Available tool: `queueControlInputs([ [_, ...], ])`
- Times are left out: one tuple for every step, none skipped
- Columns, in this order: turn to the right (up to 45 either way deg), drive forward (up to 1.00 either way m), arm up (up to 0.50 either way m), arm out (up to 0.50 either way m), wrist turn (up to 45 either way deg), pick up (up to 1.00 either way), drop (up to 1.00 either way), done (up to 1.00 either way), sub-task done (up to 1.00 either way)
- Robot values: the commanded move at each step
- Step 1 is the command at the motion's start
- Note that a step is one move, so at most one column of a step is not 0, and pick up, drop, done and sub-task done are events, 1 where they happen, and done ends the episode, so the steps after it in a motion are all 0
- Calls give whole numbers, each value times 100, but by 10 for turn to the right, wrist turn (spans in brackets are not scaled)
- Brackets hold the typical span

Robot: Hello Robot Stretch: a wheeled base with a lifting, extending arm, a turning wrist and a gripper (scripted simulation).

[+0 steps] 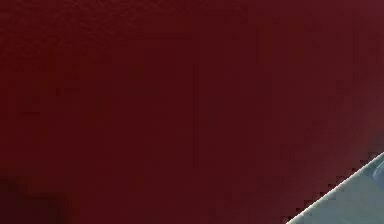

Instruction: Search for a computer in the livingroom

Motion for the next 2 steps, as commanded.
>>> queueControlInputs([
  [450,0,0,0,0,0,0,0,0],
  [450,0,0,0,0,0,0,0,0],
])
